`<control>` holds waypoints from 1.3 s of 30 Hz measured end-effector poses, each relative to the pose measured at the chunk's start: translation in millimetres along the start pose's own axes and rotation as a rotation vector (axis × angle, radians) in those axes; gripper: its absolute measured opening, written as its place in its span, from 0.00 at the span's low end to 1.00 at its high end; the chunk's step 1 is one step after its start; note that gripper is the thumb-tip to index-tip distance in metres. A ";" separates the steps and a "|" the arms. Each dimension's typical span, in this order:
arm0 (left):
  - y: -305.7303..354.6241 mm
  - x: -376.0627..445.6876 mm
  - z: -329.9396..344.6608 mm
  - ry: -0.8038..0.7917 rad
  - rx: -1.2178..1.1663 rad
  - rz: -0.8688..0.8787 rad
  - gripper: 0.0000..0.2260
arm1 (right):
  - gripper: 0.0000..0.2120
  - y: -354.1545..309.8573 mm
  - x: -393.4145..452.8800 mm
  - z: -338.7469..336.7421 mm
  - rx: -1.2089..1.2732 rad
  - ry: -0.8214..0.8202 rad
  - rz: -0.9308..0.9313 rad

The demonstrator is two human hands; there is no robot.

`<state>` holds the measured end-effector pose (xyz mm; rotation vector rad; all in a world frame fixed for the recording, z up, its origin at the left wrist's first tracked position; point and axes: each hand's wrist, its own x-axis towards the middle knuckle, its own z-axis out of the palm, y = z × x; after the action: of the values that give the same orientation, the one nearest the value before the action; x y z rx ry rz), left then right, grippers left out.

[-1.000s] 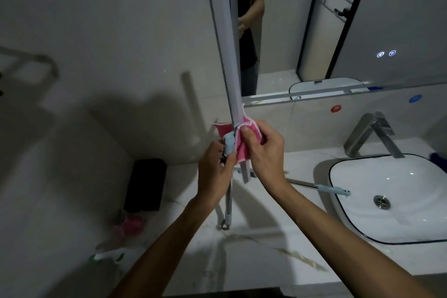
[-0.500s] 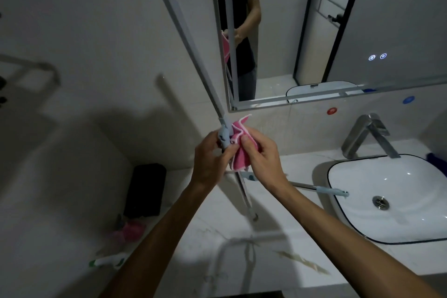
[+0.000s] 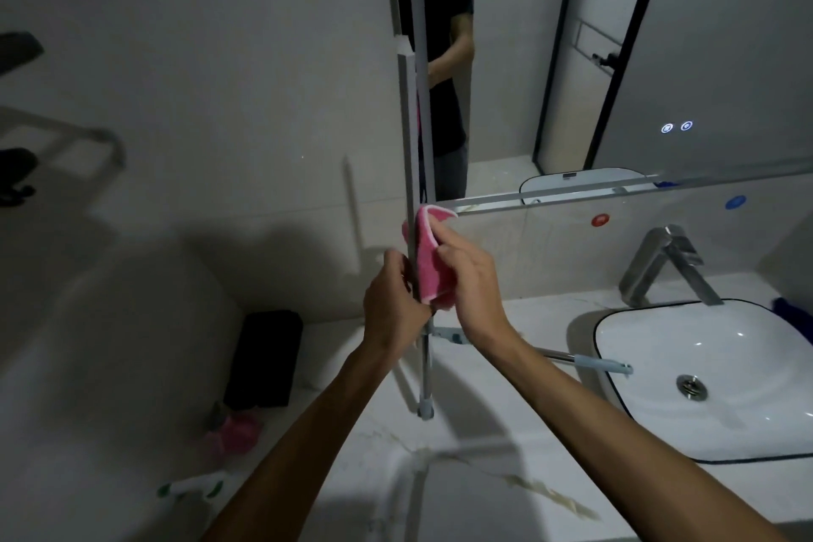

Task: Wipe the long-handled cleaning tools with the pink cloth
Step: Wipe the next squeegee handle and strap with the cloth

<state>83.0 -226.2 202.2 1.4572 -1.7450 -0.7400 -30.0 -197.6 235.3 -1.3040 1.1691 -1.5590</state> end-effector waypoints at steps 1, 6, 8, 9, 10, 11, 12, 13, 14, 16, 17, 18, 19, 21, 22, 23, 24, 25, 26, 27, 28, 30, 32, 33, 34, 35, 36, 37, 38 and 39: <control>1.5 0.5 0.2 -0.009 -0.018 0.008 0.24 | 0.22 -1.6 0.4 -1.0 -0.008 -0.003 -0.004; 2.1 -1.9 -3.3 -0.111 -0.198 0.134 0.25 | 0.26 -0.3 -1.2 -1.7 -0.057 -0.014 -0.085; 3.5 -4.4 -5.4 -0.129 -0.254 0.181 0.19 | 0.26 5.4 -1.0 -3.6 -0.073 0.017 -0.071; 4.2 -4.2 -5.8 -0.109 -0.280 0.191 0.16 | 0.26 8.5 -0.7 -4.5 -0.089 0.023 -0.069; 4.3 -4.0 -6.0 -0.085 -0.307 0.192 0.14 | 0.26 11.5 -1.0 -5.0 -0.108 0.019 -0.069; 5.5 -4.0 -6.6 -0.069 -0.336 0.180 0.13 | 0.26 14.0 -2.2 -5.4 -0.123 0.006 -0.071; 6.3 -3.6 -7.9 -0.057 -0.350 0.168 0.12 | 0.26 16.8 -4.2 -5.4 -0.133 -0.001 -0.070; 6.0 -1.9 -8.9 -0.045 -0.352 0.164 0.10 | 0.26 17.9 -6.6 -5.4 -0.135 0.002 -0.066; 4.5 0.0 -10.0 -0.034 -0.337 0.167 0.07 | 0.26 18.3 -8.7 -5.8 -0.132 0.009 -0.058; 3.7 1.3 -13.2 -0.024 -0.310 0.177 0.02 | 0.26 18.6 -11.4 -8.5 -0.126 0.025 -0.044; 5.0 1.4 -15.0 -0.028 -0.311 0.183 0.00 | 0.26 18.1 -11.8 -9.7 -0.127 0.029 -0.042; 6.0 1.7 -16.3 -0.030 -0.308 0.193 0.02 | 0.27 17.0 -11.6 -10.3 -0.131 0.026 -0.045; 7.1 2.6 -17.4 -0.034 -0.295 0.202 0.03 | 0.27 15.7 -10.0 -10.8 -0.128 0.018 -0.048; 8.6 2.8 -17.1 -0.046 -0.267 0.221 0.05 | 0.27 11.2 -4.3 -12.3 -0.090 0.007 -0.049; 7.7 2.1 -15.9 -0.043 -0.246 0.231 0.06 | 0.27 7.9 -0.4 -13.3 -0.065 0.004 -0.046; 6.0 2.6 -14.8 -0.029 -0.220 0.237 0.07 | 0.27 2.9 4.3 -14.8 -0.041 -0.005 -0.046; 3.6 4.4 -13.8 -0.014 -0.196 0.232 0.06 | 0.27 -1.8 9.5 -16.6 -0.022 -0.016 -0.046; 1.7 6.1 -13.6 -0.005 -0.188 0.221 0.05 | 0.27 -5.2 13.9 -18.4 -0.012 -0.035 -0.042; -0.3 7.5 -13.8 -0.007 -0.199 0.211 0.03 | 0.28 -7.3 17.3 -19.7 -0.016 -0.064 -0.035; -0.8 8.8 -14.7 -0.020 -0.217 0.207 0.01 | 0.28 -7.0 19.8 -20.2 -0.033 -0.091 -0.026; -0.5 9.8 -15.0 -0.029 -0.228 0.201 0.03 | 0.28 -5.5 21.0 -20.0 -0.056 -0.109 -0.016; 2.2 9.9 -14.7 -0.031 -0.230 0.186 0.06 | 0.26 0.1 20.6 -18.3 -0.115 -0.106 -0.004; 4.9 11.4 -12.8 -0.001 -0.216 0.191 0.06 | 0.20 7.1 17.0 -15.5 -0.163 -0.091 -0.011; 4.3 13.2 -11.7 0.010 -0.190 0.205 0.05 | 0.17 10.8 14.9 -14.0 -0.165 -0.077 -0.013; 2.6 15.3 -10.6 -0.003 -0.158 0.215 0.04 | 0.14 14.7 13.3 -12.5 -0.172 -0.049 -0.011; -0.8 16.9 -9.0 -0.034 -0.125 0.221 0.04 | 0.12 18.9 12.1 -11.3 -0.193 -0.012 -0.007; -5.1 18.0 -7.6 -0.068 -0.097 0.212 0.04 | 0.11 22.2 11.4 -10.3 -0.222 0.022 -0.004; -9.3 18.4 -6.2 -0.093 -0.080 0.194 0.05 | 0.09 24.8 11.6 -10.0 -0.242 0.042 -0.006; -12.9 18.0 -4.8 -0.106 -0.072 0.168 0.05 | 0.08 25.7 12.6 -9.8 -0.247 0.046 -0.015; -16.2 17.6 -3.1 -0.111 -0.072 0.147 0.06 | 0.08 25.0 14.1 -9.6 -0.242 0.039 -0.024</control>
<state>93.0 -246.5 193.9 1.2458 -1.8670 -0.8101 -41.8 -216.3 214.6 -1.4528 1.4057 -1.5002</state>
